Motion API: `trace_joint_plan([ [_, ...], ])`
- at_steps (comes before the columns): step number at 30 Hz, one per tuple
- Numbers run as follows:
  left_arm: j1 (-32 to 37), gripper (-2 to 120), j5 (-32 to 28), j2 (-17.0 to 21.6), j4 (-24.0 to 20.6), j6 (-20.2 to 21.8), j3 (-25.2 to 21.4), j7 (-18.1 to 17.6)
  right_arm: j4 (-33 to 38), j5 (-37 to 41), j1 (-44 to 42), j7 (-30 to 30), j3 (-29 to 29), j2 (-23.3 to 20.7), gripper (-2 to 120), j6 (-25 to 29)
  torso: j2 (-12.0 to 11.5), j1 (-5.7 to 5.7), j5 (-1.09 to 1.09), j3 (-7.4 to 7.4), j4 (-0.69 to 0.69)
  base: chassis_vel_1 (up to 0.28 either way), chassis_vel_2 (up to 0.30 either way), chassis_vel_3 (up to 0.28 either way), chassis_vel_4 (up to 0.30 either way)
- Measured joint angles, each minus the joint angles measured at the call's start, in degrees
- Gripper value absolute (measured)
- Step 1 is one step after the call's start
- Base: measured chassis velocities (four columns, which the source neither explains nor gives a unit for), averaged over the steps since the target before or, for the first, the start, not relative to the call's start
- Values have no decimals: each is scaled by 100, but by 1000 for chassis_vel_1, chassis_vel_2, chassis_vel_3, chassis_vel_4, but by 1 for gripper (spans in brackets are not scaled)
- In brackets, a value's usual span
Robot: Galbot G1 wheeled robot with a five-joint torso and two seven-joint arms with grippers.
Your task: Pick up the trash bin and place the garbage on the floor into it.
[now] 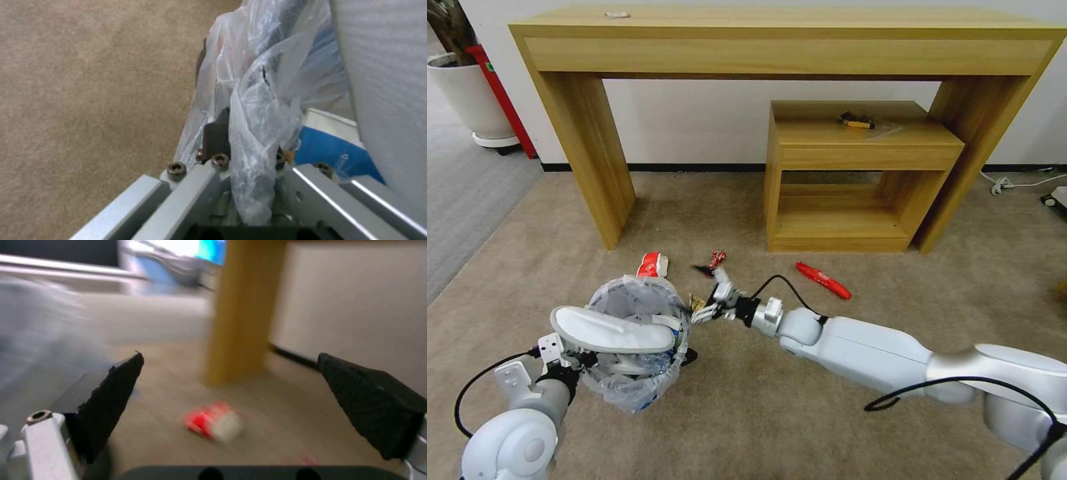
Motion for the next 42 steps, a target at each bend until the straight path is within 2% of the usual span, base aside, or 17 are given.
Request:
trace_joint_plan([
  [2,3,0,13,-23,58,-1,-7,13,-40,-97,-449,404,463,-262,100,-145,0,0,0,0,0,0,0,0,0],
  [3,3,0,13,-23,58,-1,-7,13,-40,-97,-449,404,463,-262,100,-145,0,0,0,0,0,0,0,0,0],
  [7,43,0,87,-62,124,-22,-38,52,-255,-840,-1176,678,1114,-537,100,124,-1,0,2,0,-1,0,0,0,0],
  [11,58,0,77,-75,123,-23,-89,57,-276,-1116,-1505,741,1381,-692,100,313,-1,0,0,0,0,0,0,0,0],
  [14,126,0,9,-39,85,-25,-277,60,-235,-1274,-1996,801,1969,-925,100,433,-1,0,0,0,-1,0,0,0,0],
  [15,126,0,9,-39,85,-25,-277,60,-235,-1274,-1996,801,1969,-925,100,433,-1,0,0,0,-1,0,0,0,0],
  [19,183,0,-27,-88,18,-42,-439,81,-160,-1405,-2583,852,2740,-1054,100,528,-1,0,2,0,0,0,0,0,0],
  [20,183,0,-27,-88,18,-42,-439,81,-160,-1405,-2583,852,2740,-1054,100,528,-1,0,2,0,0,0,0,0,0],
  [23,193,0,-29,-156,-50,-51,-511,97,-219,-1543,-3072,773,3539,-1005,100,613,-2,0,-1,0,-1,0,0,0,0],
  [24,193,0,-29,-156,-50,-51,-511,97,-219,-1543,-3072,773,3539,-1005,100,613,-2,0,-1,0,-1,0,0,0,0],
  [26,204,0,-40,-197,-95,-61,-573,111,-353,-1632,-3316,593,4065,-924,100,687,-1,0,1,-1,-1,0,0,0,0],
  [28,228,0,-36,-211,-103,-71,-597,130,-453,-1656,-3420,510,4296,-884,100,761,-1,0,-1,-1,-1,12,33,-28,-23],
  [33,282,0,11,-241,-138,-93,-615,164,-681,-1661,-3568,368,4584,-873,100,885,-1,0,-1,0,-1,107,94,-94,-100],
  [42,324,0,17,-259,-165,-117,-667,176,-824,-1667,-3539,263,4608,-866,100,969,-1,0,-2,0,1,150,156,-149,-153],
])
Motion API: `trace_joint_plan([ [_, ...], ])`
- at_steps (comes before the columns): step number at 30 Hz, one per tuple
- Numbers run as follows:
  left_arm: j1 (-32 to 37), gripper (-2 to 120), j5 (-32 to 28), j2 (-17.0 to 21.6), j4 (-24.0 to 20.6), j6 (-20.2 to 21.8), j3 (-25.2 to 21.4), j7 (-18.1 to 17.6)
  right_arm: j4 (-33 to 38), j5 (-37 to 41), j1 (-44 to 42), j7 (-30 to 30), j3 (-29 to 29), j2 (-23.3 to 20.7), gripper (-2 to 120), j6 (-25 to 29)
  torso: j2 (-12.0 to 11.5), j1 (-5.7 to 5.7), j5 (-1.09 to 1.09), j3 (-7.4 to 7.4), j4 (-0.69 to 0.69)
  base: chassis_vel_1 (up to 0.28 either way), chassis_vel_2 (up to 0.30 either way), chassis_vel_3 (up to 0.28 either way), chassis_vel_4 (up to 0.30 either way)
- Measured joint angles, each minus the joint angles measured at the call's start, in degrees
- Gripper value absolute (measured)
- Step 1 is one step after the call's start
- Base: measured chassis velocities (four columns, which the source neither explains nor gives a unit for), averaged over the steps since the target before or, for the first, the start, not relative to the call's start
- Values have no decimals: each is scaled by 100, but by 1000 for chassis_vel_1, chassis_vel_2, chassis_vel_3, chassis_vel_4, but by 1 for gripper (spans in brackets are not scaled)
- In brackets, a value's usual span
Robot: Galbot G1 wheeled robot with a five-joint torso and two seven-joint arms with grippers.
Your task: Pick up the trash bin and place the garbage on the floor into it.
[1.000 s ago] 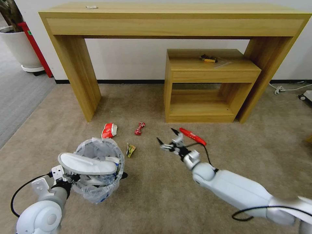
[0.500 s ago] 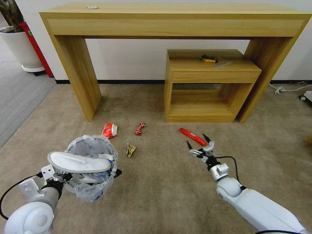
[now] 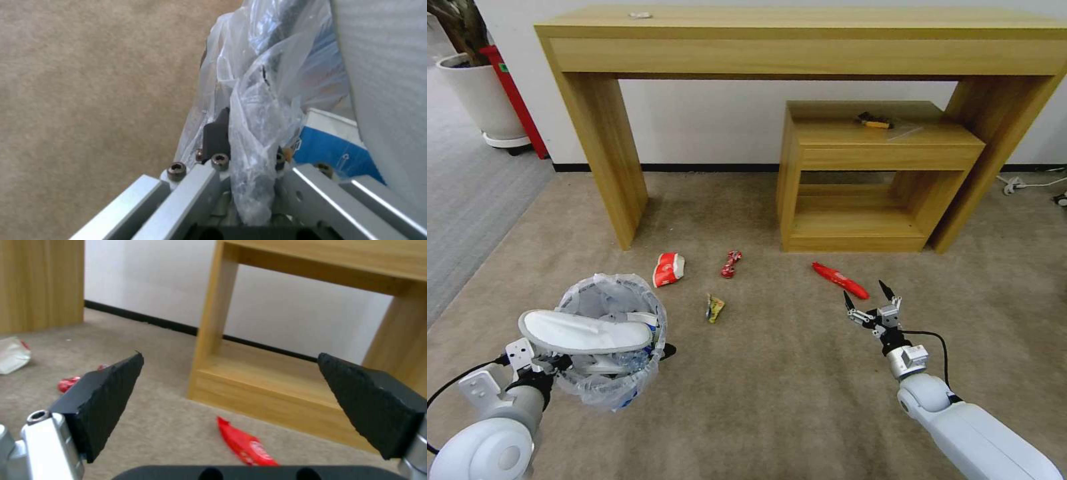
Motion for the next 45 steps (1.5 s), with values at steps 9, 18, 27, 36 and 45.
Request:
trace_joint_plan([
  [9,35,0,8,-55,-23,-23,-42,21,-26,-169,28,-9,-74,62,100,20,0,0,0,0,1,109,105,-94,-89],
  [18,25,0,58,-125,-51,-26,-26,40,-39,-399,84,59,-107,91,100,0,0,0,1,0,-1,-10,5,11,-10],
  [27,82,0,172,-220,-99,-44,11,80,64,-538,19,121,-127,102,100,-21,0,0,0,0,-1,-135,129,135,-139],
  [36,76,0,221,-255,-107,-62,60,88,264,-512,72,208,-265,121,100,-67,0,1,0,1,0,-226,235,225,-218],
  [45,65,0,277,-289,-105,-76,127,102,283,-602,67,230,-309,226,100,8,0,1,1,1,0,-117,142,128,-123],
])
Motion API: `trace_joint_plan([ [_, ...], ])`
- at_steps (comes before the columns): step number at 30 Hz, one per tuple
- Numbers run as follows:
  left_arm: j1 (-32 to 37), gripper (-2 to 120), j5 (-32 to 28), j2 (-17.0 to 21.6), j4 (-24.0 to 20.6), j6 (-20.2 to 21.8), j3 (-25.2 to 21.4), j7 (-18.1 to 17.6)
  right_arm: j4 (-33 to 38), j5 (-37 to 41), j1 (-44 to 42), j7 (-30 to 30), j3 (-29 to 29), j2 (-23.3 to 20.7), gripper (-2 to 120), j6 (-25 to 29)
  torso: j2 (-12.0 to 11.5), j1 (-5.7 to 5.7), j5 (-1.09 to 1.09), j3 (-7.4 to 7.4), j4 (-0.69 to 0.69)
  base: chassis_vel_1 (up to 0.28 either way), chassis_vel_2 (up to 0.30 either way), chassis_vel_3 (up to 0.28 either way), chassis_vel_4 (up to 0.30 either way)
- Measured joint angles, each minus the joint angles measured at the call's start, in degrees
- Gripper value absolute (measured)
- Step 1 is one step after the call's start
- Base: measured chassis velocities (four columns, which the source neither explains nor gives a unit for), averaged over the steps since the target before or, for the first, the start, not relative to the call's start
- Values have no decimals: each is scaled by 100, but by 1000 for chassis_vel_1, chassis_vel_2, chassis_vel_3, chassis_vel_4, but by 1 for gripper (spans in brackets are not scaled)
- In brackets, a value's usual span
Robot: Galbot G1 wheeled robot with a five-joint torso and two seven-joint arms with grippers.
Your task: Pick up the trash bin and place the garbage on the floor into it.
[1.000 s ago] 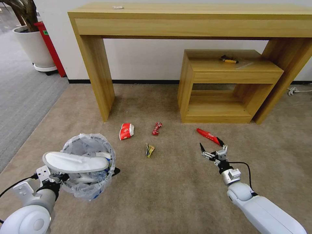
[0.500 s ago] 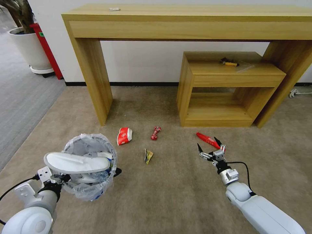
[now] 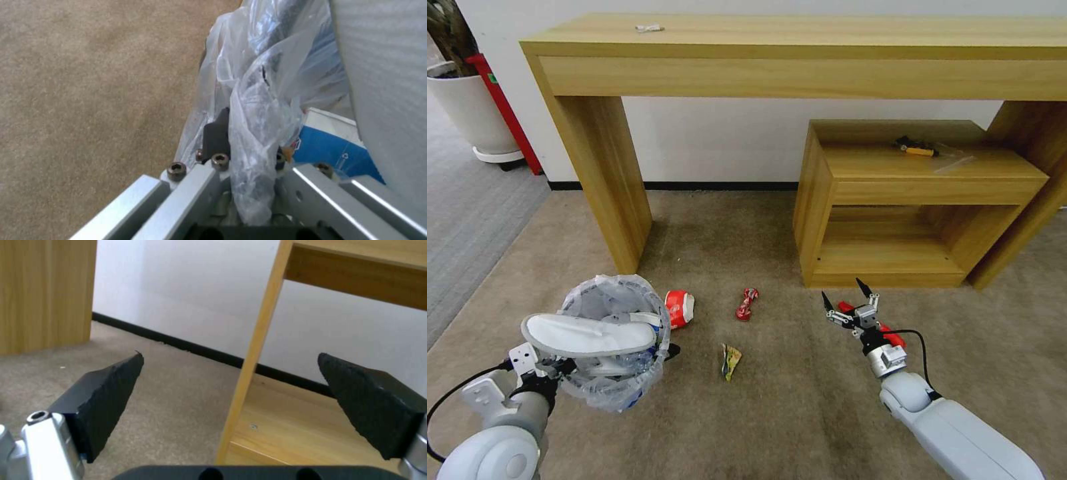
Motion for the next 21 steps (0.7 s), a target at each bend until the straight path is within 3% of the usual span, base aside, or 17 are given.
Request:
trace_joint_plan([
  [12,-43,0,5,-14,46,0,25,5,-34,4,57,23,-65,23,100,6,0,-2,1,-1,-1,11,8,-10,-7],
  [21,-71,0,-6,5,74,0,26,2,-105,5,59,14,-124,51,100,23,0,-1,-3,-1,-1,150,159,-148,-175],
])
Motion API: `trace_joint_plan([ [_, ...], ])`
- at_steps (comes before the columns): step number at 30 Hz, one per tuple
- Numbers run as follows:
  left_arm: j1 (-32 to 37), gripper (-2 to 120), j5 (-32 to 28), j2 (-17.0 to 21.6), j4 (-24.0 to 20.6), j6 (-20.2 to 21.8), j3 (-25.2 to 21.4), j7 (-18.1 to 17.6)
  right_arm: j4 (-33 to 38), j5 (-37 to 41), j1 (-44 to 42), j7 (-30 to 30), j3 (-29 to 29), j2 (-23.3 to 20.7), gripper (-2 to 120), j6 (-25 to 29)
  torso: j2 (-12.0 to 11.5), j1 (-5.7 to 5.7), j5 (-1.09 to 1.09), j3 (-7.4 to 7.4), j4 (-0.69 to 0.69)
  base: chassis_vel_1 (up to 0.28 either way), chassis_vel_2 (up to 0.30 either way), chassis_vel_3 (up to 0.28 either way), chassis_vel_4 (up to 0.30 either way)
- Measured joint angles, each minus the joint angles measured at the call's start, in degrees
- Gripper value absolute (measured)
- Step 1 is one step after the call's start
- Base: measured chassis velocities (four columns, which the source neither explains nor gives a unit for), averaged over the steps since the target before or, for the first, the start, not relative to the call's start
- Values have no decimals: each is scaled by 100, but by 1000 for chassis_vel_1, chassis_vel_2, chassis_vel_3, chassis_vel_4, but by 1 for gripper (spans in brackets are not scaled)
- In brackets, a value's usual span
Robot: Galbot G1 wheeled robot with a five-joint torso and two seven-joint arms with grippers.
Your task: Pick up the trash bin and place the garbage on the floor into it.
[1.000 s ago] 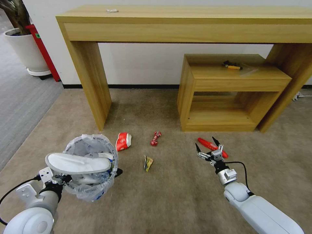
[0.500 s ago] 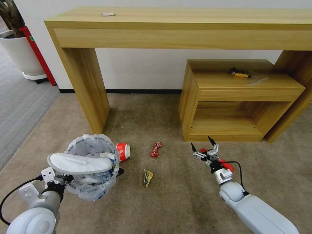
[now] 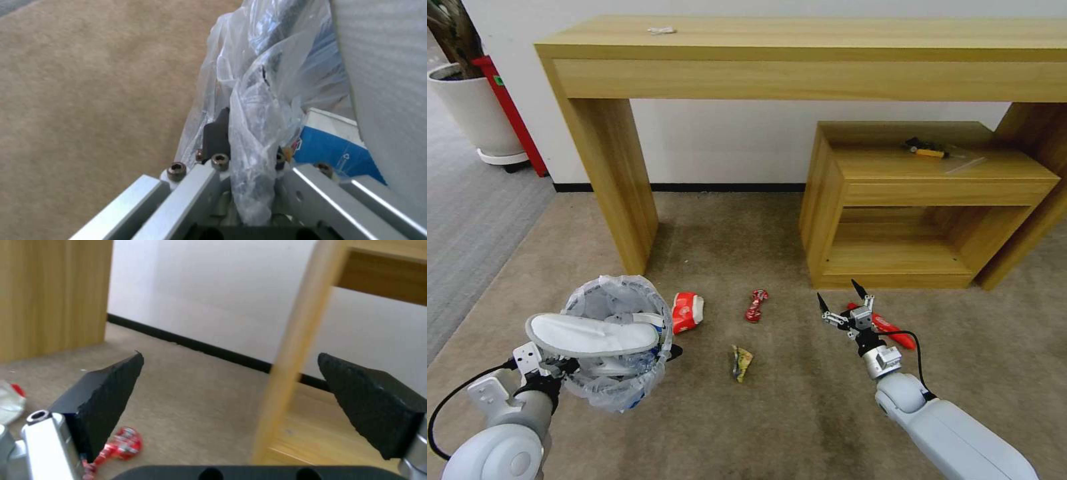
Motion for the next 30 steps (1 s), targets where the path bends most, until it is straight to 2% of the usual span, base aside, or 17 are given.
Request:
trace_joint_plan([
  [2,-11,0,0,5,13,0,3,-4,3,-9,-2,-3,-38,7,100,4,0,0,5,1,1,200,217,-199,-206],
  [3,-11,0,-1,8,16,0,5,-5,9,-4,-2,0,-49,7,100,4,0,0,0,1,1,196,179,-174,-194],
  [25,1,0,-16,5,46,6,-11,-6,87,-51,26,95,-278,116,100,-31,0,0,0,1,2,117,110,-116,-123],
  [30,-17,0,-3,-9,66,2,16,1,151,-188,-204,389,-438,53,100,-244,0,0,4,1,1,31,29,-30,-21],
])
